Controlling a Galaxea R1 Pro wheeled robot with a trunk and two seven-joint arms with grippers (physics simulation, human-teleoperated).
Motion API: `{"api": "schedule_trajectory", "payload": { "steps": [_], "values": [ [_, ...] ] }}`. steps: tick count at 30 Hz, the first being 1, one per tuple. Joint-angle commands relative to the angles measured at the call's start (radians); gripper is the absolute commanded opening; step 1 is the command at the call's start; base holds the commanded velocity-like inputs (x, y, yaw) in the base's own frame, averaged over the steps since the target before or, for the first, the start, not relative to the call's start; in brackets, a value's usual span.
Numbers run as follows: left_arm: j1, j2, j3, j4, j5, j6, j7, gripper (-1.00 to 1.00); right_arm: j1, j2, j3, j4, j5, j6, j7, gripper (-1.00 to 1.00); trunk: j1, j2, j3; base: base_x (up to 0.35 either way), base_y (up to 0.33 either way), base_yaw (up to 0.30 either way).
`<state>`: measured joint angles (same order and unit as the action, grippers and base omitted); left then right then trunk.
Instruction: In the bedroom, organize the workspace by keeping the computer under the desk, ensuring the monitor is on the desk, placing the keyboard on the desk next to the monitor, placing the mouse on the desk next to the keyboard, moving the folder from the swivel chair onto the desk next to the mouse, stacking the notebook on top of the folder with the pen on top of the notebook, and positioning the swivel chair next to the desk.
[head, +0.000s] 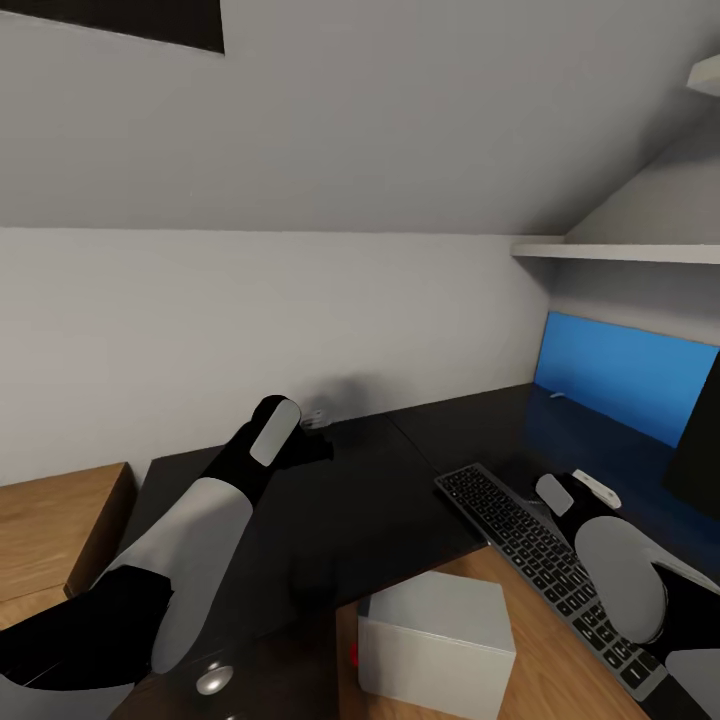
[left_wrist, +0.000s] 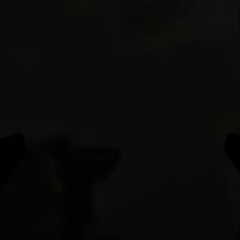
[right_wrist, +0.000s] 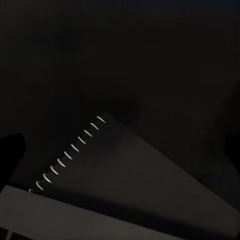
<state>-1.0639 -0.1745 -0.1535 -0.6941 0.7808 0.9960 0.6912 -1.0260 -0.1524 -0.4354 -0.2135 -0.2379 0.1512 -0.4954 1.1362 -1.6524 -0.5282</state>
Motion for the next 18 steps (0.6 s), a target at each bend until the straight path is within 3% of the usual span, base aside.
{"api": "schedule_trajectory", "payload": {
  "steps": [1,8,10,14,18],
  "values": [
    [-0.001,0.0,-0.001,-0.001,0.009,0.001,0.01,1.0,0.0,0.0,0.005,-0.002,-0.007,0.008,-0.005,1.0,0.0,-0.001,-0.001,0.0,0.0,0.0],
    [0.0,0.0,-0.001,-0.002,0.004,-0.002,0.016,1.0,0.0,0.0,0.002,-0.012,-0.008,0.114,-0.005,1.0,0.0,-0.001,-0.001,0.0,0.0,0.0],
    [0.0,0.0,-0.004,-0.014,0.002,-0.04,0.016,1.0,0.0,0.001,0.002,-0.033,-0.008,0.144,-0.006,1.0,0.0,-0.001,-0.001,0.0,0.0,0.0],
    [0.006,0.0,-0.027,-0.071,0.002,-0.125,0.014,1.0,0.0,0.003,0.002,-0.067,-0.008,0.16,-0.006,1.0,0.0,-0.001,-0.001,0.0,0.0,0.0],
    [0.054,0.0,-0.081,-0.212,0.002,-0.161,0.013,1.0,0.0,0.003,0.003,-0.083,-0.008,0.179,-0.006,1.0,0.0,-0.001,-0.001,0.0,0.0,0.0]
  ]
}}
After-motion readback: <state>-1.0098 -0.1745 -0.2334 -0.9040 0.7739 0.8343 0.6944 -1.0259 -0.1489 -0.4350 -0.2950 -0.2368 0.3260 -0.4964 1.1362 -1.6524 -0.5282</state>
